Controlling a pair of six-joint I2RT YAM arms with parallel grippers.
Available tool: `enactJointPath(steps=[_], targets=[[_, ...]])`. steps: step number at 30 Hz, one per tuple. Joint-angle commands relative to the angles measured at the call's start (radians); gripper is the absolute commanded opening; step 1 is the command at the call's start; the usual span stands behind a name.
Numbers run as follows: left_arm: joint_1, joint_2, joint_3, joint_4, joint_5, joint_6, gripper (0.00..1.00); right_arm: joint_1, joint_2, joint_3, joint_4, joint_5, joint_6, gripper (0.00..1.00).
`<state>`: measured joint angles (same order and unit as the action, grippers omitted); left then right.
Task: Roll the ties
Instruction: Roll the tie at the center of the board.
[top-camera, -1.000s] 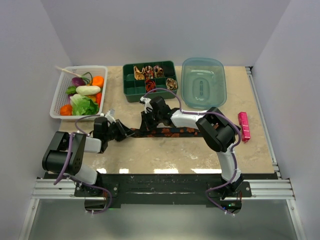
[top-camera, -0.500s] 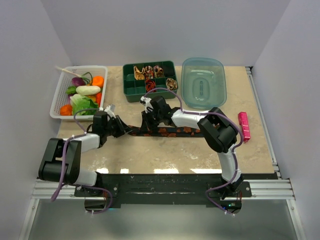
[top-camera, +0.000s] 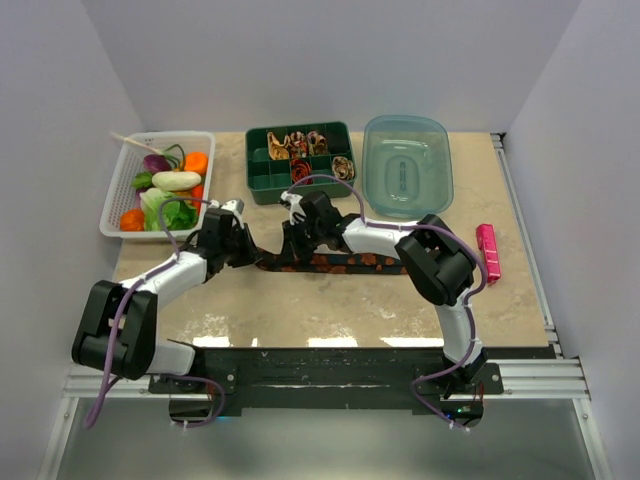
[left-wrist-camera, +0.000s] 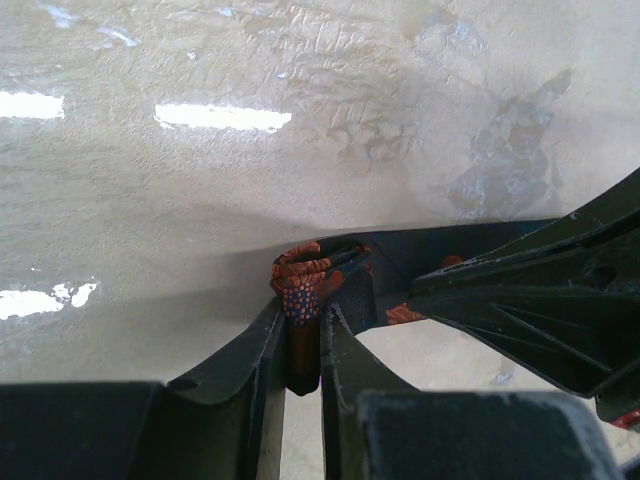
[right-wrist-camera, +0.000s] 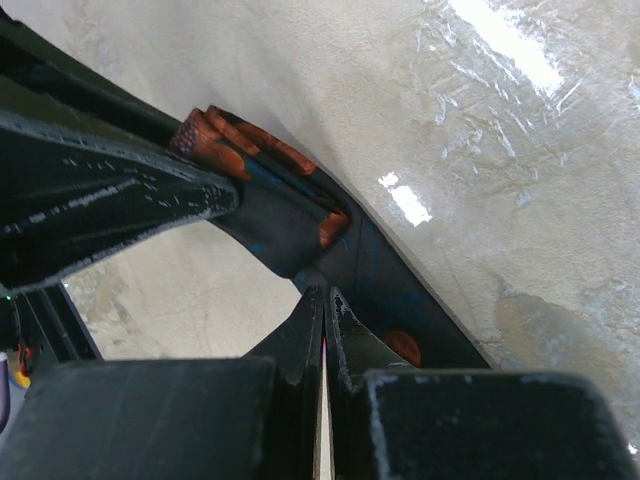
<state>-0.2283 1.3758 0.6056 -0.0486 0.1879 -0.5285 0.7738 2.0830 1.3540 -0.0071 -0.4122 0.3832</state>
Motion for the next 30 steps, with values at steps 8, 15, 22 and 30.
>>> enactJointPath(steps=[8,15,22,30], targets=[[-0.098,-0.015,0.103,-0.108,-0.157,0.039,0.0,0.053,0.043,0.115,0.018,-0.01,0.028,0.0],[-0.112,-0.035,0.106,-0.102,-0.134,0.021,0.0,0.055,0.074,0.131,0.01,-0.005,0.034,0.0],[-0.124,-0.055,0.134,-0.148,-0.171,0.025,0.0,0.055,0.061,0.123,0.01,0.013,0.031,0.0],[-0.141,-0.073,0.155,-0.191,-0.185,0.035,0.0,0.055,0.045,0.119,0.01,0.021,0.034,0.0]])
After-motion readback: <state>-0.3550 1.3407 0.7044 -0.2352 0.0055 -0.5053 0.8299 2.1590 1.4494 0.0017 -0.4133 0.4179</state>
